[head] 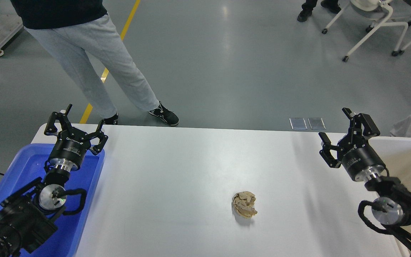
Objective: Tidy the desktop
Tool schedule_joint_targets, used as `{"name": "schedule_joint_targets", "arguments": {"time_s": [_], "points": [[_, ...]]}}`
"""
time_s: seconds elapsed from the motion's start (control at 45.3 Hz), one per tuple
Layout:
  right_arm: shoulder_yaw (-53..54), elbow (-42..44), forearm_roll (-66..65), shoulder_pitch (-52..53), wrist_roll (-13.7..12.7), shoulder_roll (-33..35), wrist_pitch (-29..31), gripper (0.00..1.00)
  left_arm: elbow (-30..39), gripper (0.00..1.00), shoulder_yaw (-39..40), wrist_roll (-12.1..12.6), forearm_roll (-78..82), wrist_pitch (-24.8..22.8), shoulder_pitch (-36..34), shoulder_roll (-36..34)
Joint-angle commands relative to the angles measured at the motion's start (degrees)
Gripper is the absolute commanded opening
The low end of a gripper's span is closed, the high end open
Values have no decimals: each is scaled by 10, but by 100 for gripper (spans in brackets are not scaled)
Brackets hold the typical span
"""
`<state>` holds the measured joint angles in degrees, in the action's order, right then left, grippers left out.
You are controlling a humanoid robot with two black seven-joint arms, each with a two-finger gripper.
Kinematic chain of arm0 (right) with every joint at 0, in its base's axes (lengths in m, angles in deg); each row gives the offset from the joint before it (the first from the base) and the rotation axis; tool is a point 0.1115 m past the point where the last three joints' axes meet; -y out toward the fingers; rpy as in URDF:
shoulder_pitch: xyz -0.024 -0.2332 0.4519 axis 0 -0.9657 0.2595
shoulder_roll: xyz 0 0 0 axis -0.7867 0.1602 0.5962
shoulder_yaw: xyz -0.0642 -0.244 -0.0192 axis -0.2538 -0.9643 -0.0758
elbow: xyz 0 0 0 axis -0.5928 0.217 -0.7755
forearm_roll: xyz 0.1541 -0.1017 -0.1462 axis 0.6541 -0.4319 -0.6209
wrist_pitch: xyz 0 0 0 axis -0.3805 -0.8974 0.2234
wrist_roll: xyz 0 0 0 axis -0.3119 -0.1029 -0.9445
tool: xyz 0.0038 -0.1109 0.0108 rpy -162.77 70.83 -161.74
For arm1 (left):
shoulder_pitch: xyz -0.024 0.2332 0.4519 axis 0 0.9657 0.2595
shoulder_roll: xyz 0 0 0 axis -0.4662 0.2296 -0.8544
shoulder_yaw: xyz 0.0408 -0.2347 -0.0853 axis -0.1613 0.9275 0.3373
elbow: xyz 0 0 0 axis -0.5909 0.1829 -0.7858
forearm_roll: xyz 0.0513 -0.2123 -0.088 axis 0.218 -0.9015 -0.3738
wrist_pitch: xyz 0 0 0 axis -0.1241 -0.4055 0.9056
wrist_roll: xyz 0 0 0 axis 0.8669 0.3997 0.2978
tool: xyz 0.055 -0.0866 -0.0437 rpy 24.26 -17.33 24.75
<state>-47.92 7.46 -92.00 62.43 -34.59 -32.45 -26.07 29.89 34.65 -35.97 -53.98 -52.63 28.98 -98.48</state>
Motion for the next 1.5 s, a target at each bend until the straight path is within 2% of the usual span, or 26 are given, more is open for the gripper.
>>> {"name": "schedule_joint_targets", "arguments": {"time_s": [0.0, 0.044, 0.133, 0.199, 0.353, 0.641, 0.861, 1.038, 1.259, 1.48], "points": [[-94, -82, -12, 57, -59, 78, -34, 100, 0, 100, 0, 0, 0, 0, 0, 0], [-117, -102, -22, 81, -80, 98, -38, 100, 0, 100, 0, 0, 0, 0, 0, 0], [-170, -112, -29, 122, -108, 117, -38, 100, 0, 100, 0, 0, 0, 0, 0, 0], [-214, -114, -31, 159, -122, 123, -34, 100, 0, 100, 0, 0, 0, 0, 0, 0], [-328, -116, -79, 242, -177, 130, -31, 100, 0, 100, 0, 0, 0, 0, 0, 0], [-499, -156, -265, 358, -185, 128, -42, 100, 0, 100, 0, 0, 0, 0, 0, 0], [-657, -154, -391, 447, -184, 71, -114, 100, 0, 100, 0, 0, 0, 0, 0, 0], [-723, -150, -405, 478, -184, -4, -124, 100, 0, 100, 0, 0, 0, 0, 0, 0], [-804, -115, -415, 479, -185, -110, -227, 99, 0, 100, 0, 0, 0, 0, 0, 0], [-827, -68, -417, 468, -184, -163, -235, 100, 0, 100, 0, 0, 0, 0, 0, 0]]}}
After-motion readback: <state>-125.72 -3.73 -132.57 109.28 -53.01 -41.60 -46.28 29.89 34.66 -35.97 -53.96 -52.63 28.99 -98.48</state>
